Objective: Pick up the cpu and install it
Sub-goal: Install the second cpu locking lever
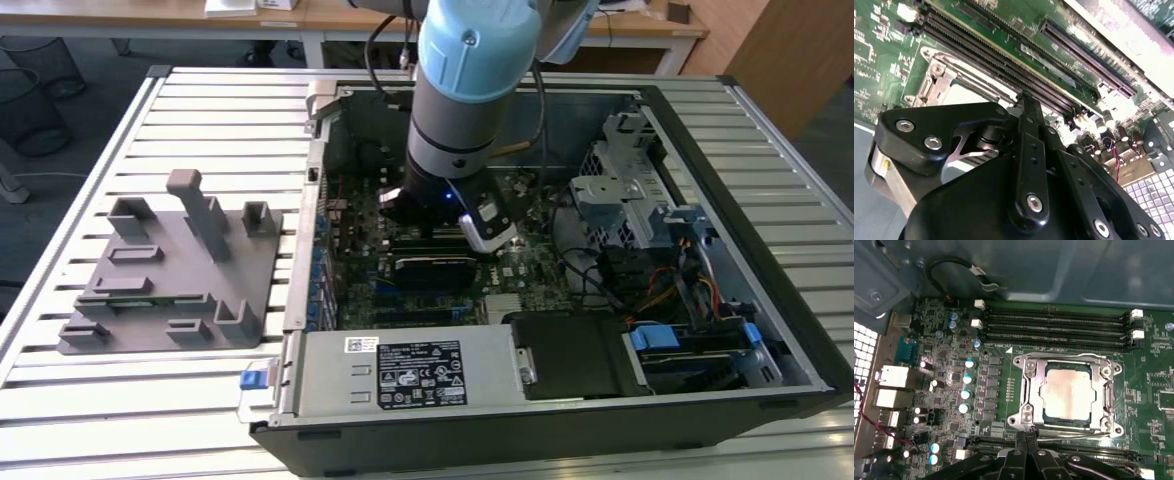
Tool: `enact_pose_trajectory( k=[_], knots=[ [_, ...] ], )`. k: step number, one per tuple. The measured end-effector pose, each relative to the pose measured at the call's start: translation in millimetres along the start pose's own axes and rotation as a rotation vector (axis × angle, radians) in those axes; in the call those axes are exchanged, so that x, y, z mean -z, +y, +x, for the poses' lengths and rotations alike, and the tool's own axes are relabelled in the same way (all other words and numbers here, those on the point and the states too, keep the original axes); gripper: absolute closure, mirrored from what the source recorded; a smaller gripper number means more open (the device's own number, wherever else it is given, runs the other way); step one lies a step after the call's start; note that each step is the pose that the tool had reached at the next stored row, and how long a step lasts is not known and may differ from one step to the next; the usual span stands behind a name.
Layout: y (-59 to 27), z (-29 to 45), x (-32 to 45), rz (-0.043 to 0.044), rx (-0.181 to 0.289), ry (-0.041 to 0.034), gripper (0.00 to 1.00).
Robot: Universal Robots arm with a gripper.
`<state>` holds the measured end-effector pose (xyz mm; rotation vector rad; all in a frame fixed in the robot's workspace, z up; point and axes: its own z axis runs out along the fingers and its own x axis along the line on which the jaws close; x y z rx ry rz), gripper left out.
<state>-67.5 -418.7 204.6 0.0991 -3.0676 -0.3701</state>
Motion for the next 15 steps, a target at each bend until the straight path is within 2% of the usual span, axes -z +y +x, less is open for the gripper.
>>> enact_pose_trajectory(
  k=[2,4,15],
  knots=[
    [-1.3,1.9,-0.1,-0.0143,0.001,-0.0016,0.89],
    [-3.3,3.0,-0.4,-0.0203,0.001,-0.0023,0.89],
    [-7.1,4.3,-5.5,-0.0213,0.001,-0.0024,0.89]
  ],
)
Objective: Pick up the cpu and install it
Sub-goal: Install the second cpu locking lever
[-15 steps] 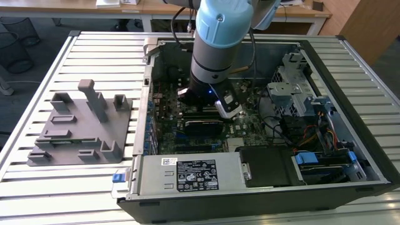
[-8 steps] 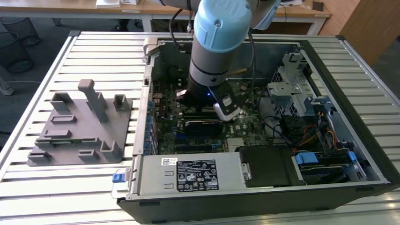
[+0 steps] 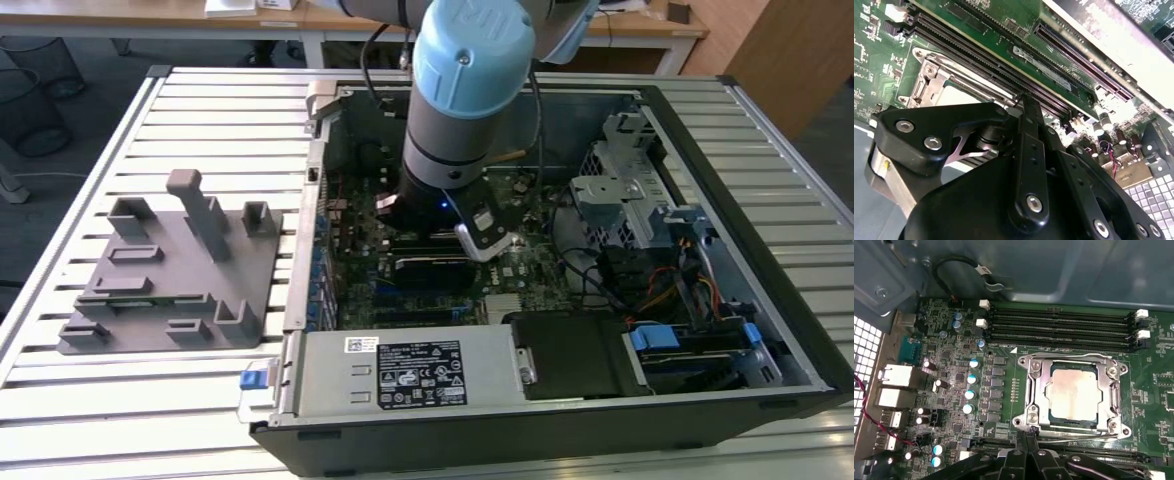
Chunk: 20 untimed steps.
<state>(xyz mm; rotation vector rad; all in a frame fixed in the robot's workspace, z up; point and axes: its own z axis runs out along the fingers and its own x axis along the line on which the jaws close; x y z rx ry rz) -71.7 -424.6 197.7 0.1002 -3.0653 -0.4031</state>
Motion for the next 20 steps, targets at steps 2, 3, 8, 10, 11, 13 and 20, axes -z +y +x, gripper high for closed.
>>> enact_pose_trajectory(
  k=[2,3,8,10,11,13,20],
  knots=[
    [-0.4,0.4,-1.6,0.0002,0.0,0.0,0.89],
    [-0.6,0.8,-2.3,0.0001,0.0,0.0001,0.89],
    [-0.3,2.7,-4.5,0.0,0.0,0.0001,0.89],
    [0.7,2.7,-4.9,-0.0008,0.0,0.0001,0.89],
    [0.9,2.6,-5.0,-0.0014,0.0,0.0,0.89],
    [1.3,2.7,-5.3,-0.0029,0.0,-0.0001,0.89],
    [2.9,3.7,-7.1,-0.0122,0.001,-0.0006,0.89]
  ],
)
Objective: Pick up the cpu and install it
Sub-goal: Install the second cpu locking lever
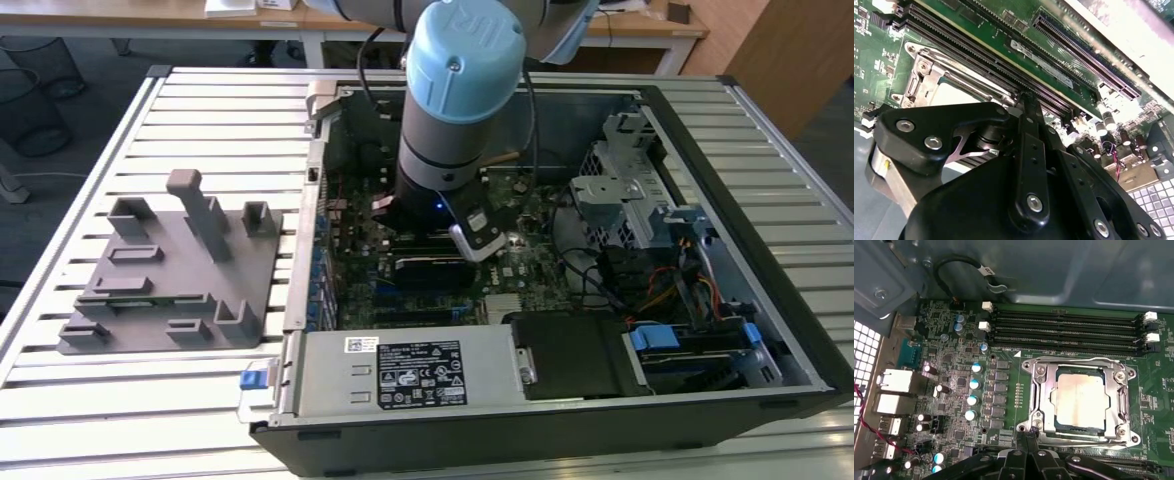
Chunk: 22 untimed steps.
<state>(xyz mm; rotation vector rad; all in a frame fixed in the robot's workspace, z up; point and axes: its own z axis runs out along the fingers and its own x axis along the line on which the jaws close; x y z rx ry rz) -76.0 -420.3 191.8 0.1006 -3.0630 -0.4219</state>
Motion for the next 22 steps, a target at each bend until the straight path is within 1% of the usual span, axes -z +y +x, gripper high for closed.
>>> enact_pose_trajectory(
  k=[3,4,8,14,17,22],
  knots=[
    [0.2,0.9,-1.6,-0.0069,0.001,-0.0008,0.89],
    [0.8,0.8,-3.7,-0.0137,0.001,-0.0031,0.89],
    [0.6,1.5,-3.8,-0.016,0.001,-0.0022,0.89],
    [0.9,3.7,-3.3,-0.017,0.001,-0.0024,0.89],
    [1.8,4.4,-0.4,-0.017,0.001,-0.0024,0.89],
    [4.4,4.9,8.9,-0.0167,0.001,-0.0023,0.89]
  ],
)
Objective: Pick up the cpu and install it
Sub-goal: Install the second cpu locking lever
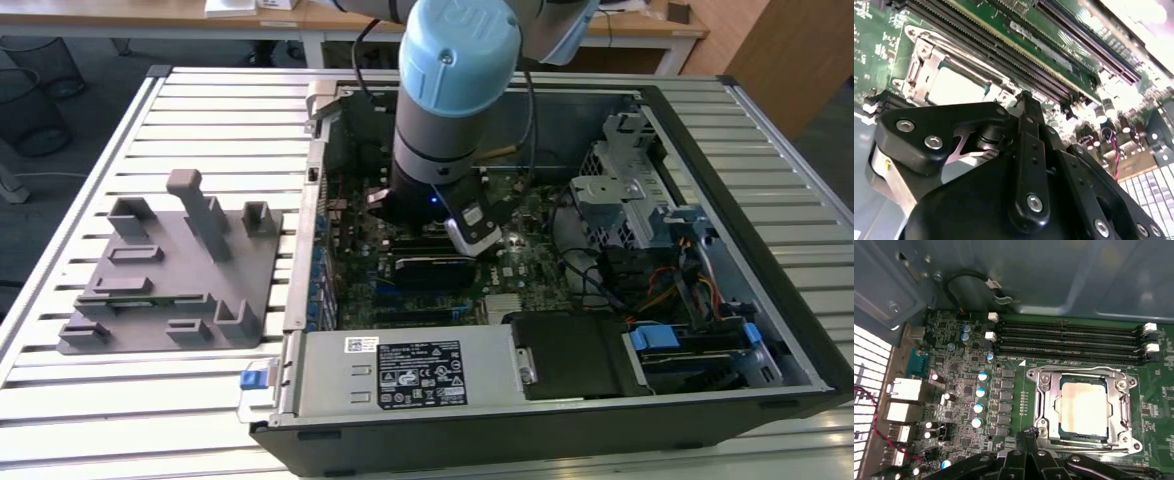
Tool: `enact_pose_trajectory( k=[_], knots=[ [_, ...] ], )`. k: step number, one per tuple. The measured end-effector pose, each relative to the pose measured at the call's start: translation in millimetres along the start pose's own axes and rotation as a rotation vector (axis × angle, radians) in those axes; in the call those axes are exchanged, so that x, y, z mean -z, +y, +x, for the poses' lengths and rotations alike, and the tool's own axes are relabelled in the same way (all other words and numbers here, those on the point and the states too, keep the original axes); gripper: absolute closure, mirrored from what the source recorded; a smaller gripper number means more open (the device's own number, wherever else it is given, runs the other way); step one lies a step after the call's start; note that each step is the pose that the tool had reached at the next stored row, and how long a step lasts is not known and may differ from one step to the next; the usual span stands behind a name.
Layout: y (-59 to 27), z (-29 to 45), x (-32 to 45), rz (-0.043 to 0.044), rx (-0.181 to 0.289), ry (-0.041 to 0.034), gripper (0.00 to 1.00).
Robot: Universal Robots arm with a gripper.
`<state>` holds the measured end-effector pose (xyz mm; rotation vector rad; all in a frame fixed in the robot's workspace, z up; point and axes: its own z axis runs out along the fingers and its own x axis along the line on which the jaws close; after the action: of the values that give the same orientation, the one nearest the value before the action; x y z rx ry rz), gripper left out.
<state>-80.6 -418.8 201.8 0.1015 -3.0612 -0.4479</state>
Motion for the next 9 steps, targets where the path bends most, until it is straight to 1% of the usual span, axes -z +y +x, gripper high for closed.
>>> enact_pose_trajectory(
  k=[6,9],
  knots=[
    [4.6,0.6,15.4,0.0001,0.0,0.0001,0.89],
    [5.2,0.6,16.6,-0.0003,0.0,-0.0004,0.89]
  ],
)
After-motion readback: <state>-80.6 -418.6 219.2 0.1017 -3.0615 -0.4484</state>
